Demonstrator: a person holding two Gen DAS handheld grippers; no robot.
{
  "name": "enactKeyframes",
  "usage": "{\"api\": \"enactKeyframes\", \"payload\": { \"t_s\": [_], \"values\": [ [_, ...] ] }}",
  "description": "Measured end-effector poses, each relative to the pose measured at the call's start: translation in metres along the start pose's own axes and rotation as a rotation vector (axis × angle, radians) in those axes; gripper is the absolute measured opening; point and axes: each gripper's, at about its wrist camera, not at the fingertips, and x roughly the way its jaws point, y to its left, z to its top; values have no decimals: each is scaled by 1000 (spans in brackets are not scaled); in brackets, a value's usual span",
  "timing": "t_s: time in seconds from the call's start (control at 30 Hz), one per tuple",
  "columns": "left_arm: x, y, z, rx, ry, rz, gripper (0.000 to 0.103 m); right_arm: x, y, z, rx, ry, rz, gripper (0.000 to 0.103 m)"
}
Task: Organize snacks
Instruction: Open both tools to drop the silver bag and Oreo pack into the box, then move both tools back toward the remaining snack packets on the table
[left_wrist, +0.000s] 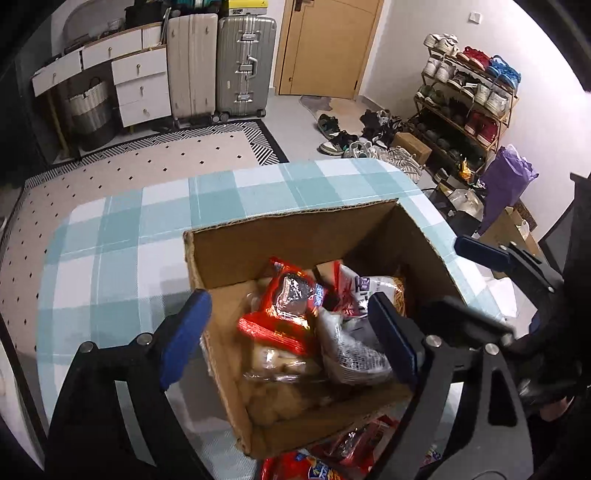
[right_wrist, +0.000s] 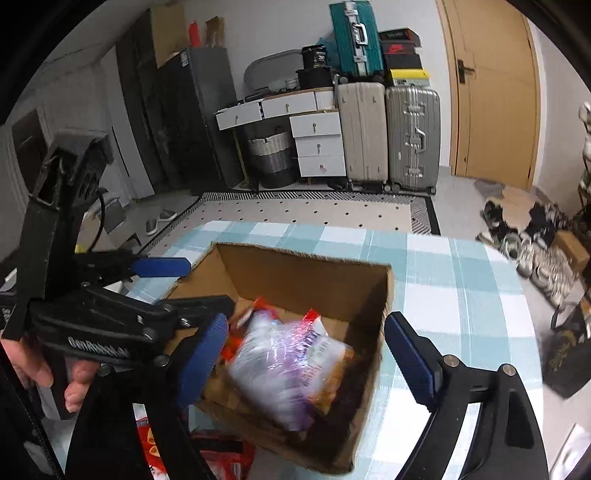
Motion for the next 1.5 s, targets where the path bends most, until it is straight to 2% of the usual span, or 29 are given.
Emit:
{"api": "enactKeyframes", "payload": {
  "t_s": [0.2, 0.57, 0.77, 0.8, 0.9, 1.17, 1.5],
  "values": [
    [-25, -1, -6, -9, -41, 32, 85, -31, -3, -2, 8, -51, -15, 89],
    [-107, -20, -32, -7, -126, 70, 86, -110, 29, -9, -32, -150, -15, 89],
    [-154, -32, -52, -3, -169, 89, 90, -150, 46, -20, -41, -184, -11, 89],
    [-160, -33, -55, -3, -176, 93, 93, -157, 49, -23, -46, -188, -11, 89],
    [-183, -39, -70, -3, -210, 105, 100, -173, 59, -30, -61, -200, -12, 89],
    [-228, -56, -104, -5, -240, 116, 102, -207, 82, -53, -66, -216, -2, 89],
    [-265, -72, -155, -19, -269, 128, 102, -246, 104, -86, -69, -252, 9, 96]
  ]
}}
